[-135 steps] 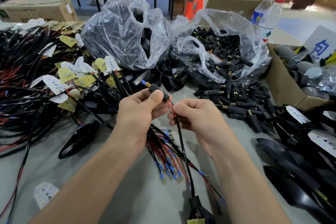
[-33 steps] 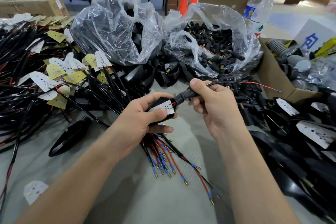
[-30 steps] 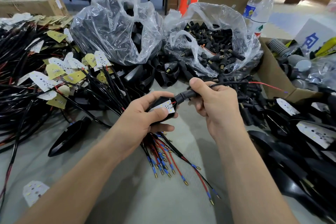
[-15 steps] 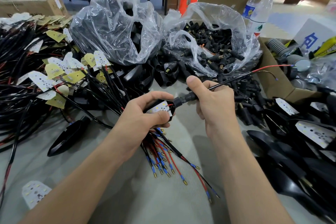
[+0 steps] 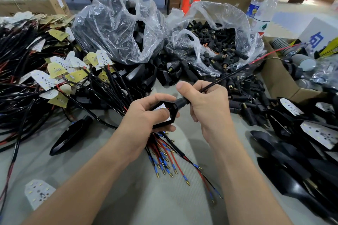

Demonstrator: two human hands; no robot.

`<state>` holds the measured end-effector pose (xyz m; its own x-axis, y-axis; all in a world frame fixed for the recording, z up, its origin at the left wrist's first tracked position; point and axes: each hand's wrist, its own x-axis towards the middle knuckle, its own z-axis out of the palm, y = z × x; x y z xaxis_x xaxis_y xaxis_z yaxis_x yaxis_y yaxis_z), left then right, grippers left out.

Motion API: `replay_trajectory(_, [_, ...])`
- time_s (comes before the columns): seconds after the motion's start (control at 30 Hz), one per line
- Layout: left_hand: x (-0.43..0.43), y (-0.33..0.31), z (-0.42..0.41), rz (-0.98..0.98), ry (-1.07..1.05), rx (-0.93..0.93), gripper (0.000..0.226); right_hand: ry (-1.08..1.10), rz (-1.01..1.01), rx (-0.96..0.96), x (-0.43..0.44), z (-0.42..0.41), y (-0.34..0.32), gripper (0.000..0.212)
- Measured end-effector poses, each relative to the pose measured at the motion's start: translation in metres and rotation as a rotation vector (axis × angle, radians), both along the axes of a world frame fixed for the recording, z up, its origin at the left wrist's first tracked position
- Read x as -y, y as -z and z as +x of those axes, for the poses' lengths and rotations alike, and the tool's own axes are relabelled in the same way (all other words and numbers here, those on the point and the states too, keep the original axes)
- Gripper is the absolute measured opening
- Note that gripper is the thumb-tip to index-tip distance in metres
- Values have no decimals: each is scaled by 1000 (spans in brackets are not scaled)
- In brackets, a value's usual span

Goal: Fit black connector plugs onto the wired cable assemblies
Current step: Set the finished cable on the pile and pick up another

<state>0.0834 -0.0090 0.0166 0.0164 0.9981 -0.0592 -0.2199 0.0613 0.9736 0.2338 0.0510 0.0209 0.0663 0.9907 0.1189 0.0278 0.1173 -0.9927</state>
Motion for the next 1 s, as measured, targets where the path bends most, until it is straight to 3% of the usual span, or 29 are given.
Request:
replay_trajectory(0.43, [0,2,1,3,-69,-9,44,100,-15,208,9,-12,5,39])
replay_trajectory(0.6, [0,1,3,2,-77,-20,44,87,3,202,9,-13,8,37])
replay_trajectory(0.8, [-1,-1,3,15,-97,94,42,18,-9,127,3,-14,5,37])
replay_trajectory(1.0, [-4,-2,-5,16,-72,68,39,264,24,28,-6,3,3,45])
